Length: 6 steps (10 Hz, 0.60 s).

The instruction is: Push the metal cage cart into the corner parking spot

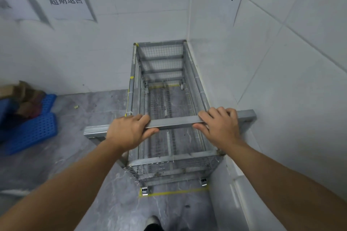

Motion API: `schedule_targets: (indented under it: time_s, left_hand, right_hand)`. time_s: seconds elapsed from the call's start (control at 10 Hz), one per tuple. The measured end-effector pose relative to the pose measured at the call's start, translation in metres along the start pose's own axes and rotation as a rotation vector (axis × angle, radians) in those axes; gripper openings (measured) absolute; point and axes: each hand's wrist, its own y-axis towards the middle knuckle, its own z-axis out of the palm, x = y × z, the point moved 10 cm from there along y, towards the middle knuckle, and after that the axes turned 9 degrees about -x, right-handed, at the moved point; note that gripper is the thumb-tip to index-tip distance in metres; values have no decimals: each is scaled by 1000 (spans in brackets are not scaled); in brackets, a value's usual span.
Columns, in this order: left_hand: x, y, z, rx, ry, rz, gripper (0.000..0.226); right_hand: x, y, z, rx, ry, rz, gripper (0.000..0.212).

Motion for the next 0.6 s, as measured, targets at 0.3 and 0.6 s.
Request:
schedule_targets:
  time_s: [0.3, 0.6]
  left_hand:
    - [5, -9, -5, 283, -144, -134, 52]
    - [20, -32, -85, 153, -184, -207, 87]
  right_hand:
    - [1, 1, 5, 474, 107, 120, 60]
    - [40, 32, -64, 410, 202, 129, 60]
